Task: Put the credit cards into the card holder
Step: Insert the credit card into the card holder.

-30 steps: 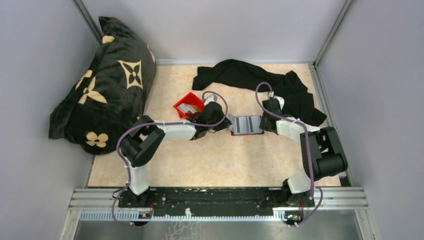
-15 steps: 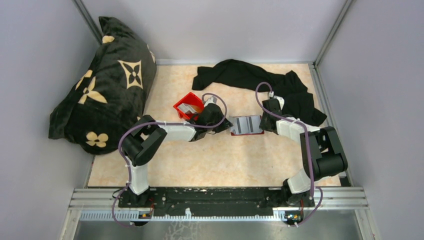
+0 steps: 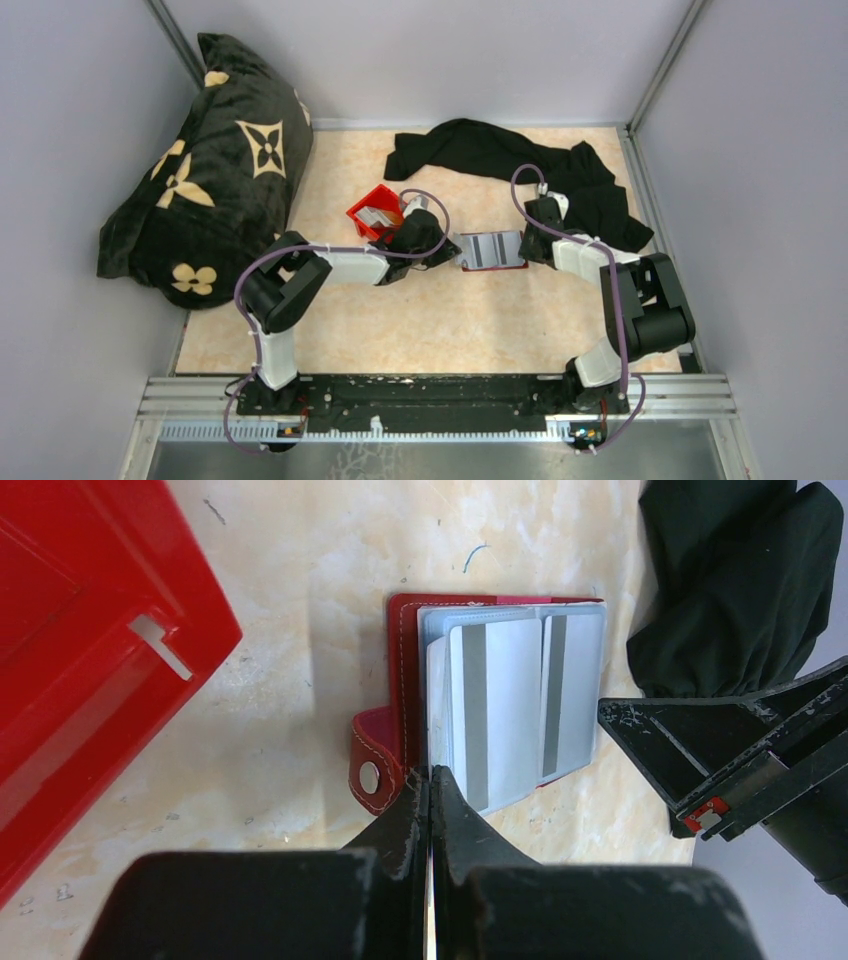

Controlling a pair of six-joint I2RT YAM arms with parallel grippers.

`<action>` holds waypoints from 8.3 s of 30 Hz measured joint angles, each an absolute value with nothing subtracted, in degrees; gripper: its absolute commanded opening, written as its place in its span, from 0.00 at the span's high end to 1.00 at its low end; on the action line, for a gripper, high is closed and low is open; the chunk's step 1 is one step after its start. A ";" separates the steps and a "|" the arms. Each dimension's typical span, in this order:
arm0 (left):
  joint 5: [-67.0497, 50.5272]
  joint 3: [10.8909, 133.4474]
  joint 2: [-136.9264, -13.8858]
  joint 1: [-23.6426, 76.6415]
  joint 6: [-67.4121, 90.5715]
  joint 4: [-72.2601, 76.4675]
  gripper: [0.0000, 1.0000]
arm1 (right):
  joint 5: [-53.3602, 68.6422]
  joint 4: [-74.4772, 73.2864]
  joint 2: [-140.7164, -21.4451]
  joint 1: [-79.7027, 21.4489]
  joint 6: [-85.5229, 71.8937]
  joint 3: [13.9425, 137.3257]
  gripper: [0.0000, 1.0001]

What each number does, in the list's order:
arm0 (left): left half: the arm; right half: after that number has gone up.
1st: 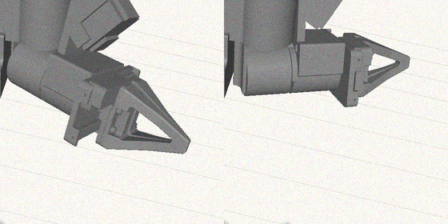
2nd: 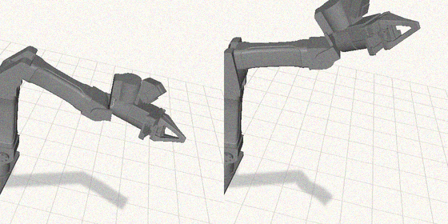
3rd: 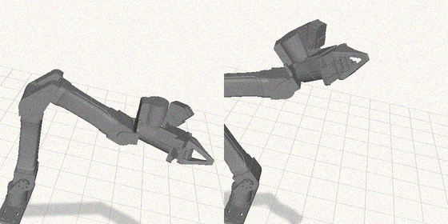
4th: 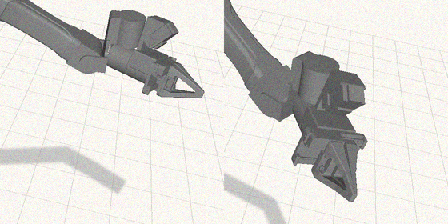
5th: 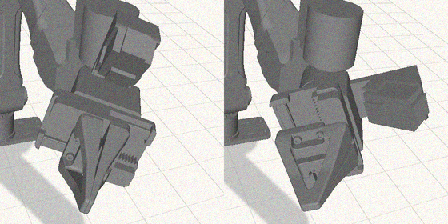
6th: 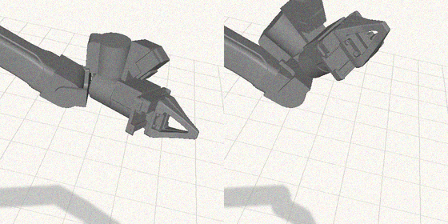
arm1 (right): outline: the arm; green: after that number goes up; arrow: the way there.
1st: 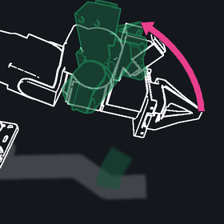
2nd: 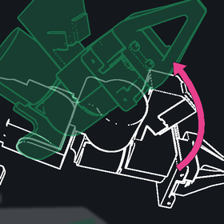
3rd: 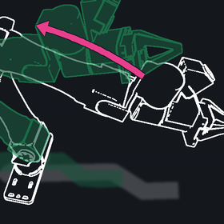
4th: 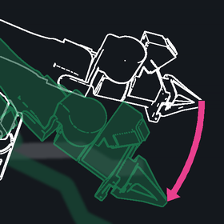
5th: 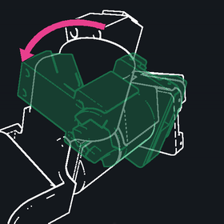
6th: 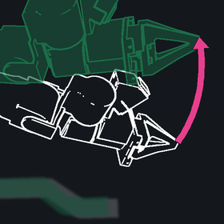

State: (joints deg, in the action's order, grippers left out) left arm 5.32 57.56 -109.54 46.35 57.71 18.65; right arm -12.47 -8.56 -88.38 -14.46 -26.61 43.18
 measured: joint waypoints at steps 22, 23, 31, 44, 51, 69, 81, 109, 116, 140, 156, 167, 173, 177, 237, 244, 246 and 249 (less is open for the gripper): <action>6.13 57.23 -109.25 46.35 58.48 18.00 1.00 | -12.45 -8.54 -88.40 -14.46 -26.61 43.18 1.00; 6.22 57.23 -109.16 46.35 58.48 17.91 1.00 | -12.45 -8.54 -88.40 -14.46 -26.61 43.18 1.00; 6.90 57.08 -108.75 46.35 58.50 17.41 1.00 | -12.43 -8.51 -88.42 -14.46 -26.61 43.18 1.00; 7.01 57.39 -108.77 46.85 58.74 17.08 1.00 | -12.43 -8.51 -88.44 -14.46 -26.61 43.18 1.00; 7.05 59.18 -111.02 47.55 59.46 17.63 1.00 | -12.43 -8.49 -88.49 -14.46 -26.61 43.18 1.00; 2.50 58.11 -114.04 47.88 60.40 27.38 1.00 | -12.40 -8.40 -88.53 -14.46 -26.59 43.18 1.00; 1.23 57.52 -113.99 48.14 60.20 28.77 1.00 | -12.43 -8.40 -88.53 -14.44 -26.61 43.18 1.00; 0.58 65.71 -114.80 50.50 58.83 28.21 1.00 | -12.19 -7.81 -88.68 -14.44 -26.61 43.18 1.00; 1.93 65.39 -115.09 50.48 58.33 27.22 1.00 | -12.32 -7.86 -88.66 -14.46 -26.61 43.18 1.00; 0.19 59.94 -116.64 48.31 60.86 31.83 1.00 | -12.29 -7.97 -88.68 -14.46 -26.59 43.27 1.00; -1.52 58.61 -117.36 46.94 62.30 33.56 1.00 | -11.07 -5.08 -91.53 -16.38 -26.15 45.12 1.00; -1.67 56.71 -117.36 45.69 62.83 36.18 1.00 | -12.01 -3.88 -91.98 -18.33 -26.17 45.17 1.00; -1.32 53.91 -117.36 45.52 64.18 40.32 1.00 | -12.53 -3.75 -92.84 -19.46 -26.20 45.87 1.00; -0.84 52.40 -117.36 45.30 64.93 42.96 1.00 | -12.67 -3.27 -93.27 -19.88 -26.22 46.09 1.00; 3.90 51.62 -120.11 46.28 72.90 48.51 1.00 | -13.69 -3.42 -94.67 -21.91 -26.17 47.68 1.00; 6.33 50.61 -119.50 46.57 73.69 48.42 1.00 | -13.69 -3.38 -94.67 -21.91 -26.17 47.64 1.00; 6.92 50.02 -118.98 46.59 73.69 48.36 1.00 | -13.69 -3.38 -94.67 -21.91 -26.17 47.64 1.00; 8.14 48.45 -117.45 46.63 73.56 47.90 1.00 | -13.72 -3.38 -94.67 -21.91 -26.17 47.64 1.00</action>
State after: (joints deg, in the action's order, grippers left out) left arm 8.14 48.45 -117.45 46.63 73.56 47.90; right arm -13.72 -3.38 -94.67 -21.91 -26.17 47.64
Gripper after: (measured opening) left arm 0.006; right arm 0.005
